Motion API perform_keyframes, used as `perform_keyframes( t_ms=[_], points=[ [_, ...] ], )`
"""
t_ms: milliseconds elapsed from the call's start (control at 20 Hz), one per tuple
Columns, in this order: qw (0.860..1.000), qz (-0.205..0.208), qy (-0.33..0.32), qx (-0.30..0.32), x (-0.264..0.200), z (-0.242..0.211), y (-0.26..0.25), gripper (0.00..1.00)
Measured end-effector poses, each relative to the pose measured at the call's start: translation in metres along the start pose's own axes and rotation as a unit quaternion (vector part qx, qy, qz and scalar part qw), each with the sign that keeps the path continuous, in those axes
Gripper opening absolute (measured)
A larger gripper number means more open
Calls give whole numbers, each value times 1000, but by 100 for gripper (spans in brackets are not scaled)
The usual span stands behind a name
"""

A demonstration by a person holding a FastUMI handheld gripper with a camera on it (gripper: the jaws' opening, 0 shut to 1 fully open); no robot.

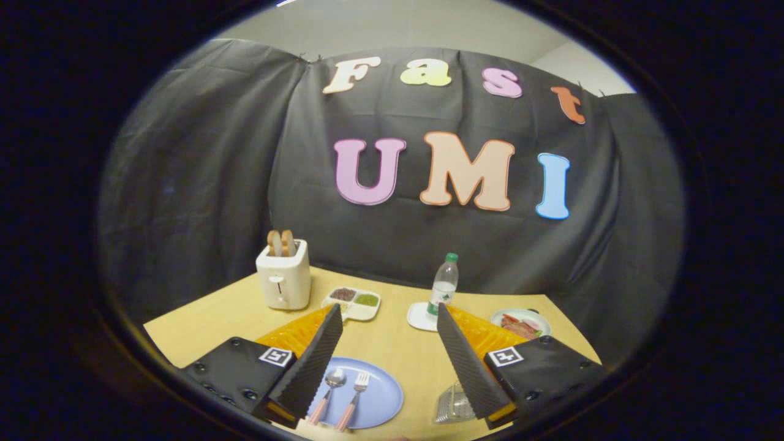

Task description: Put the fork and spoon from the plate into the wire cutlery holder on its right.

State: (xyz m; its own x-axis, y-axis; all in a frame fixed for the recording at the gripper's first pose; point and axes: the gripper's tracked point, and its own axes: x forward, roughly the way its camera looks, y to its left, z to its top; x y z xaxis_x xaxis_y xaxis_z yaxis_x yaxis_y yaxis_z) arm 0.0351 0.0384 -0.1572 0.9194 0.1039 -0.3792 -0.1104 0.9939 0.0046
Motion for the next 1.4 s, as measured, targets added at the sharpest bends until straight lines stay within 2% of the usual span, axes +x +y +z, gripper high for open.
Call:
perform_keyframes(
  t_ms=[400, 800, 1400],
  points=[
    [991, 43, 128, 8, 5, -89, 23, 99],
    [975, 47, 217, 0, 7, -160, 30, 99],
    [949, 66, 305, -50, -1, -223, 43, 99]
  ],
)
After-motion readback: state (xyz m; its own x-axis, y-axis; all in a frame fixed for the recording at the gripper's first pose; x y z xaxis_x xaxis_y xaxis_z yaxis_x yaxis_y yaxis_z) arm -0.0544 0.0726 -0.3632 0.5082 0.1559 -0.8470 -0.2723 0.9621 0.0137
